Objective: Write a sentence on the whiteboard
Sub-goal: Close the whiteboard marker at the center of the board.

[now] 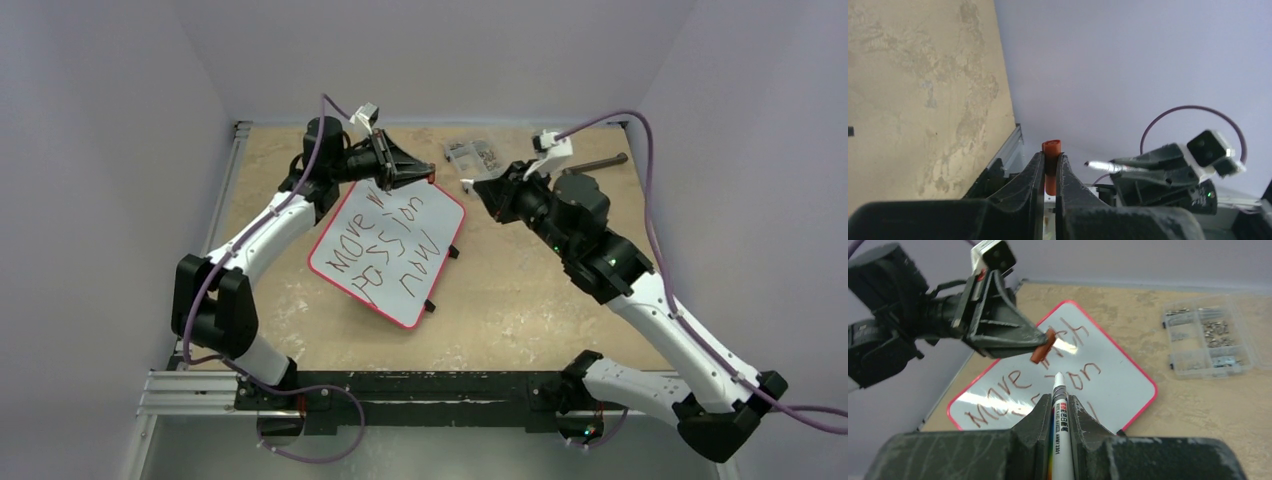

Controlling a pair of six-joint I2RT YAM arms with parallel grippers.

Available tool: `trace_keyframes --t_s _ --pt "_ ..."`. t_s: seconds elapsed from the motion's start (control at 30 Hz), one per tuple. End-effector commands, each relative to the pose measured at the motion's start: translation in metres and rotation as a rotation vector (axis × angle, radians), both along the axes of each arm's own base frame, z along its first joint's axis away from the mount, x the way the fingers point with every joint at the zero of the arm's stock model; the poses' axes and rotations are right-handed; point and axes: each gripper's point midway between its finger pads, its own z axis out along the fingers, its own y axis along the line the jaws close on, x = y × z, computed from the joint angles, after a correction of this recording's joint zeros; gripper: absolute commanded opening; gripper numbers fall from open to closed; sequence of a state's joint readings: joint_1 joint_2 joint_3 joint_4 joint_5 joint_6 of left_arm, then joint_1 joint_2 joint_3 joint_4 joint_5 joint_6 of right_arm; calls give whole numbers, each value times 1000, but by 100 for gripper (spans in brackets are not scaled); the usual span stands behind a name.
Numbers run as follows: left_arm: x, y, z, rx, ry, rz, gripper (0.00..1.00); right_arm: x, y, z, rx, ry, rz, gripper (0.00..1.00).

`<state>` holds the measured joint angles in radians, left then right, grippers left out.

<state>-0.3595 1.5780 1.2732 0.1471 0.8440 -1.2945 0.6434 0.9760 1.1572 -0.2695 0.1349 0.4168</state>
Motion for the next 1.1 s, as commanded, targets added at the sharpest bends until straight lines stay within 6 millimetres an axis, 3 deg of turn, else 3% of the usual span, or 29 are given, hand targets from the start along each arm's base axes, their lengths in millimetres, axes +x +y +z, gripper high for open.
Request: trace_keyframes --t_s 0.0,0.1,0.27,0.47,1.07 --pt "-3 12 6 -65 193 107 0 -12 39 21 -64 -107 101 0" --pt "-5 25 -4 -51 285 207 0 -16 54 21 -95 -126 106 0" --pt "-22 52 -29 113 524 368 0 -20 63 24 -87 -160 131 0" --pt "-36 56 -39 119 730 404 0 -20 69 22 -98 -165 140 0" --pt "-38 71 -24 30 720 491 0 -26 102 9 -136 -163 212 0"
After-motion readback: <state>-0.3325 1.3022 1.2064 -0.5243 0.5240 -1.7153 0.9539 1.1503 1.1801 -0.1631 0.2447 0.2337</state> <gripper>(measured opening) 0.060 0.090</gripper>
